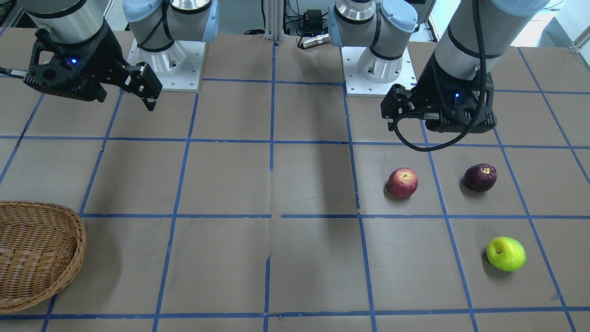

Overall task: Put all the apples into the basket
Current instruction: 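Move the left gripper down toward the red-yellow apple, then close the left gripper around the red-yellow apple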

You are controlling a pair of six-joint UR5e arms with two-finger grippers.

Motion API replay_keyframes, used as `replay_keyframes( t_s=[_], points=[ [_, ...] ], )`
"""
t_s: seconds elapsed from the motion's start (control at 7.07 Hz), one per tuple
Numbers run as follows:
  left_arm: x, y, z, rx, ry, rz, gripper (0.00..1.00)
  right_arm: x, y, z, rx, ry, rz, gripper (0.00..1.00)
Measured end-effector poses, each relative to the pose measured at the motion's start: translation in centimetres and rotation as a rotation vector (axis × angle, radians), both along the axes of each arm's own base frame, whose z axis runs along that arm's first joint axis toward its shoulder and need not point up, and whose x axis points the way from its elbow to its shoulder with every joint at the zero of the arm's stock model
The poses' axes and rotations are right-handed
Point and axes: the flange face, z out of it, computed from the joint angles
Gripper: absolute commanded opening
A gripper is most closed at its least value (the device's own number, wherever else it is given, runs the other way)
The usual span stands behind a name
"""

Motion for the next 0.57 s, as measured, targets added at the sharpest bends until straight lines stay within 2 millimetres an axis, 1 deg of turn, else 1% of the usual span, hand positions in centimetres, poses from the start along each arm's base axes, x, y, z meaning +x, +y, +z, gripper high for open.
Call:
replay_keyframes(
  t_s=[0.14, 0.28, 0.42, 0.57],
  points=[
    [2.6, -0.9, -3.1, 0.033, 0.014, 0.003, 1.0, 0.0, 0.0, 0.0, -0.002, 0.0, 0.0, 1.0],
    [4.8, -1.5, -7.1, 0.034, 0.027, -0.007, 1.0, 0.0, -0.1, 0.1, -0.005, 0.0, 0.0, 1.0],
    [6.5, -1.2, -11.3, 0.031, 0.035, -0.022, 1.0, 0.0, -0.1, 0.1, -0.006, 0.0, -0.001, 1.0],
    [8.1, -0.1, -15.4, 0.038, 0.042, -0.012, 1.0, 0.0, -0.1, 0.1, -0.006, 0.001, -0.001, 1.0]
  ],
)
